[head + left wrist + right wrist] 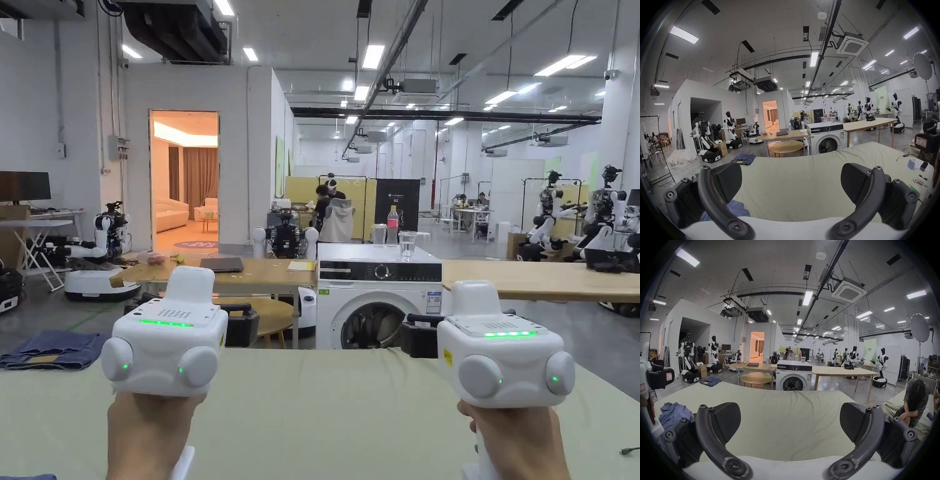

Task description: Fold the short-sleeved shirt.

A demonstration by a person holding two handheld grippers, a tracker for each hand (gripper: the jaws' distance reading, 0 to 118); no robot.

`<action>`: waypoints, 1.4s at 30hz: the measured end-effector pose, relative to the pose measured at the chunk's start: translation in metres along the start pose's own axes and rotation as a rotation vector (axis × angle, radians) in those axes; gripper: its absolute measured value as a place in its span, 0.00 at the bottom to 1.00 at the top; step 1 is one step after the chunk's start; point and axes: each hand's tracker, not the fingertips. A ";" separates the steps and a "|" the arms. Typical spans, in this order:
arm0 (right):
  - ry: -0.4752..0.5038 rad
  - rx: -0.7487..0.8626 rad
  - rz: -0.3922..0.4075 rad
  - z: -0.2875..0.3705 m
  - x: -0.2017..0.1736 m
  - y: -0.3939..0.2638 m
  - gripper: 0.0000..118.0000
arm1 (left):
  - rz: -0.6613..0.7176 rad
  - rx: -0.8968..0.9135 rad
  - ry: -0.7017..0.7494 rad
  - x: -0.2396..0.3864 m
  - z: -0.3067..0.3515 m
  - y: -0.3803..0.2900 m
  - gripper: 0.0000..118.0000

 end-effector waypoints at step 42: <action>0.508 0.060 -0.038 0.010 -0.282 0.014 0.00 | -0.039 -0.054 0.609 -0.273 0.143 -0.013 0.00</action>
